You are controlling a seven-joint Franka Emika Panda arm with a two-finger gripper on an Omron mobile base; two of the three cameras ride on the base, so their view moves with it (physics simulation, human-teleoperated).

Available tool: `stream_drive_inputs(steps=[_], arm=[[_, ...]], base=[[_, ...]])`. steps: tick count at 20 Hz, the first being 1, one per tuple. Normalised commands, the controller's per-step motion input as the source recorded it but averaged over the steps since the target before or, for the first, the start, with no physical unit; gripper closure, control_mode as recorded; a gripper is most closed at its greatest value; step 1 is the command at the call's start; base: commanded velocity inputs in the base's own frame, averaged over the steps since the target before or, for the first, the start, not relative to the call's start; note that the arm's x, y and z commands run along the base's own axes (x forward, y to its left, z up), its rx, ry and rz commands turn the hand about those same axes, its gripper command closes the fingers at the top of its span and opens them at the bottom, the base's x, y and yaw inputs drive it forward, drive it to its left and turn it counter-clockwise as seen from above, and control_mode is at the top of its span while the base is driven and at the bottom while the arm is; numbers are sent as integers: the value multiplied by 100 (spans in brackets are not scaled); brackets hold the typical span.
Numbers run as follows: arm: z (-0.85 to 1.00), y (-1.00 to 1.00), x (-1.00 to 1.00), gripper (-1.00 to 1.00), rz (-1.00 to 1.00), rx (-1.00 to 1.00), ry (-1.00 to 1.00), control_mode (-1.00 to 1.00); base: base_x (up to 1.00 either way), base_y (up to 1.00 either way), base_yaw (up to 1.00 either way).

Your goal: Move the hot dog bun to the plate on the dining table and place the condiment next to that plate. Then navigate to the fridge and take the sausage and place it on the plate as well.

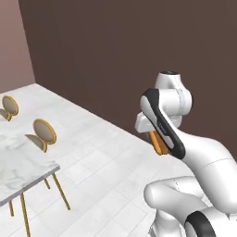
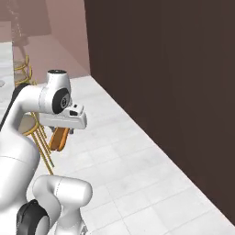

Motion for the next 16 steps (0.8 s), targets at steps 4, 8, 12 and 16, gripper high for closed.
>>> stream_drive_inputs(steps=[4,8,12,16], arm=[[0,0,0,100,0,0,0,100],[0,0,0,100,0,0,0,100],[0,0,0,100,0,0,0,100],[0,0,0,100,0,0,0,100]], base=[[100,-67,43],[100,-62,45],[100,-60,45],[100,-57,46]])
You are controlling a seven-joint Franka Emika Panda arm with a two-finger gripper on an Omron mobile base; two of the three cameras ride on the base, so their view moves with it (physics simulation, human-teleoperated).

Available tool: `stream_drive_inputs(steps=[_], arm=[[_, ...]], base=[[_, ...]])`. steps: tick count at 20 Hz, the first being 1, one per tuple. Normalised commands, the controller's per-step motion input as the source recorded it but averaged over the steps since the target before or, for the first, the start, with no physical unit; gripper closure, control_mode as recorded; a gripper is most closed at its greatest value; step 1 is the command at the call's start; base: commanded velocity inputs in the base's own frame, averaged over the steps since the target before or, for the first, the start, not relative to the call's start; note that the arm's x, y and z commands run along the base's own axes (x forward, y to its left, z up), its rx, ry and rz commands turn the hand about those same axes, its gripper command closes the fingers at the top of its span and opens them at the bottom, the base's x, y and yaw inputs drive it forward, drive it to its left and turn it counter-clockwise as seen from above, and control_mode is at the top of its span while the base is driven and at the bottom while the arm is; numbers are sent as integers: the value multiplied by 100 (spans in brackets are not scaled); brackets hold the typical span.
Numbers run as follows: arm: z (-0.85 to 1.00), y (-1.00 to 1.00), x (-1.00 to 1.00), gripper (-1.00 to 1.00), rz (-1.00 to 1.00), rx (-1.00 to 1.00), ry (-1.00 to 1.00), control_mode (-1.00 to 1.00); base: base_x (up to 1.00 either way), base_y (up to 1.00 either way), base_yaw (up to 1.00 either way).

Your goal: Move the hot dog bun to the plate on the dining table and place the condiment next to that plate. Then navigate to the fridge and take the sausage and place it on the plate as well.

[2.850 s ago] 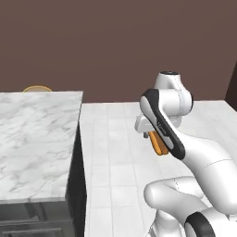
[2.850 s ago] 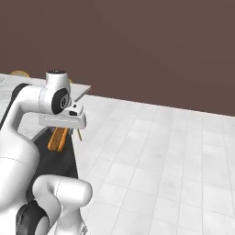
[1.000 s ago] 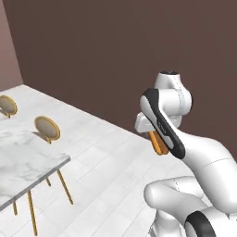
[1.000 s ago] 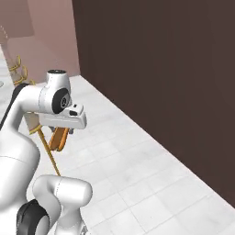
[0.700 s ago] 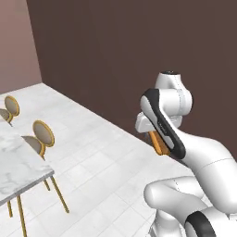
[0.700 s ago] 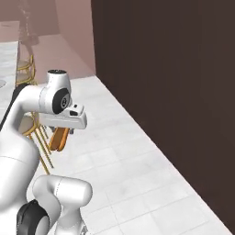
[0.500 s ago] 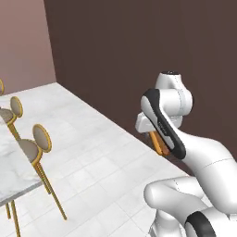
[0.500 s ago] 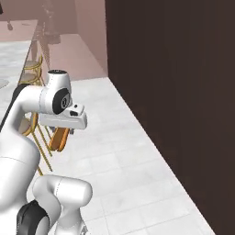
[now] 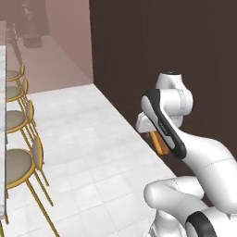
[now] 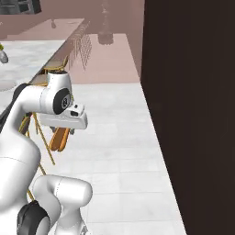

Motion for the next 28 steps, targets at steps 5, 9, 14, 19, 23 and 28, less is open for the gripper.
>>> stream_drive_inputs(steps=[5,9,14,19,23,28], arm=[[0,0,0,100,0,0,0,100],[0,0,0,100,0,0,0,100],[0,0,0,100,0,0,0,100],[0,0,0,100,0,0,0,100],[0,0,0,100,0,0,0,100],[0,0,0,100,0,0,0,100]], base=[[100,-50,47],[100,-42,48],[100,-44,50],[94,-49,51],[82,-53,52],[71,-55,53]])
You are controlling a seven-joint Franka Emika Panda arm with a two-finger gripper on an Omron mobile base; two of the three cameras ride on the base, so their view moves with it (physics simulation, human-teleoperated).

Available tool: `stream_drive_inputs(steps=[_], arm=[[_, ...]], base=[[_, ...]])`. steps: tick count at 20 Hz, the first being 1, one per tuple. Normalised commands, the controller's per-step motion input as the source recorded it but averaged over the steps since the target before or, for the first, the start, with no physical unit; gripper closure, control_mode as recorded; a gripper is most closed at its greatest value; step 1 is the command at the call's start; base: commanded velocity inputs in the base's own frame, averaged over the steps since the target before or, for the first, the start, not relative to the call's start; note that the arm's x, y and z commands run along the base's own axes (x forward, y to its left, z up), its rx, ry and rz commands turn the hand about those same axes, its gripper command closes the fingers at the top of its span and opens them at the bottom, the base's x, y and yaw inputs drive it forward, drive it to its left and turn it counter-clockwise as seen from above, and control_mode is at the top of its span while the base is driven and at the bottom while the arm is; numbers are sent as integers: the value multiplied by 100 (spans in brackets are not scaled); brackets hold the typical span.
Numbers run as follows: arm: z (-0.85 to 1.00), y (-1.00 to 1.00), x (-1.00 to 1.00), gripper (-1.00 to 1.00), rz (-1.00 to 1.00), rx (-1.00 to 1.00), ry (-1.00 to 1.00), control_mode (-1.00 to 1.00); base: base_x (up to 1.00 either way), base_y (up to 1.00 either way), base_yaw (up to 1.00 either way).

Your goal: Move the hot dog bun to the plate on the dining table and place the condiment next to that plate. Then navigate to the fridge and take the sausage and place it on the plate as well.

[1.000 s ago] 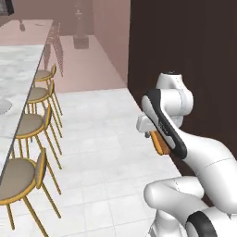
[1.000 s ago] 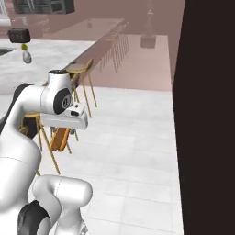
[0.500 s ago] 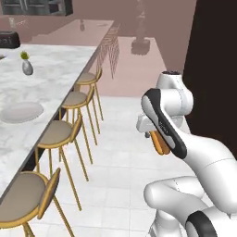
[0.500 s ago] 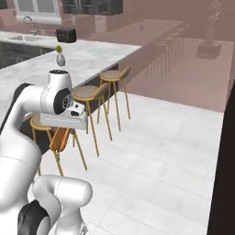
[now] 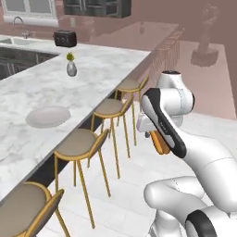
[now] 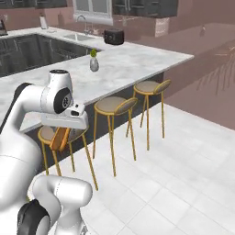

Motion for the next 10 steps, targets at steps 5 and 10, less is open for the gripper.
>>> stream_drive_inputs(steps=[5,10], arm=[[0,0,0,100,0,0,0,100],[0,0,0,100,0,0,0,100]], base=[[55,-43,56],[38,-30,60]])
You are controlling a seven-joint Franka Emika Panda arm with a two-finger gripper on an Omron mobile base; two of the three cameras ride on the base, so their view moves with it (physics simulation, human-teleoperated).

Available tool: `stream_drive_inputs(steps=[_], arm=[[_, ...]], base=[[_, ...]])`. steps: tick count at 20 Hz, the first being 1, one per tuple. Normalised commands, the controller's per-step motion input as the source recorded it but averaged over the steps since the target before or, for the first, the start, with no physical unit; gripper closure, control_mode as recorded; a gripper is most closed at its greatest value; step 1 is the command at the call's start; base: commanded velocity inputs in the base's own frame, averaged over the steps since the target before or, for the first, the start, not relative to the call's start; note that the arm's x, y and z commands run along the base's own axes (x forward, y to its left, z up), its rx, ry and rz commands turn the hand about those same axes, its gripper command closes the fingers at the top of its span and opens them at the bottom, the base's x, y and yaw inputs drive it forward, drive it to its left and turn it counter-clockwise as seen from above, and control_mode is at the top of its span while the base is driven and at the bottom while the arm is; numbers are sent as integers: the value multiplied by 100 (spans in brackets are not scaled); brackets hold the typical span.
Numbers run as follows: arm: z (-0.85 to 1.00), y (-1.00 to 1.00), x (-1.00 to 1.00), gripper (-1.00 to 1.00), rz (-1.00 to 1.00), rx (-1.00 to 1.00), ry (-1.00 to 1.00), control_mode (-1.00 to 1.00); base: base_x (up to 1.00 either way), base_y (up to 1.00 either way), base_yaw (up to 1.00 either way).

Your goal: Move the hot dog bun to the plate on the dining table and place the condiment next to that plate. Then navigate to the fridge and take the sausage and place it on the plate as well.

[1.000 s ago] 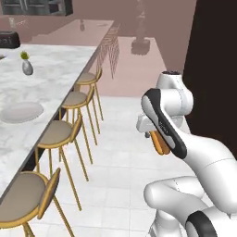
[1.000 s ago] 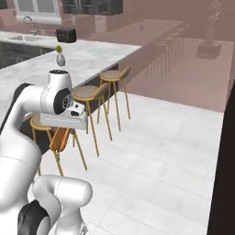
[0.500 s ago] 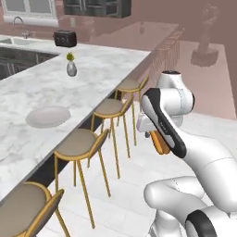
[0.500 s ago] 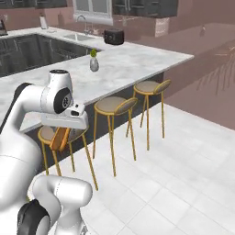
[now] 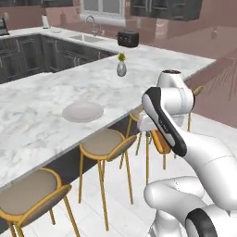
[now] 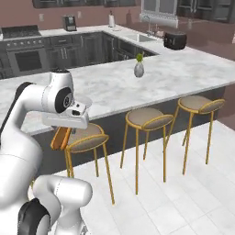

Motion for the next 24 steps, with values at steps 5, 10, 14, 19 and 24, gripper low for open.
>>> stream_drive_inputs(steps=[5,10,14,19,24], arm=[[0,0,0,100,0,0,0,100],[0,0,0,100,0,0,0,100],[0,0,0,100,0,0,0,100],[0,0,0,100,0,0,0,100],[-6,-3,35,100,3,1,5,-100]], base=[[39,-35,60],[71,-42,55],[94,-55,37],[91,-54,12],[49,-14,5]])
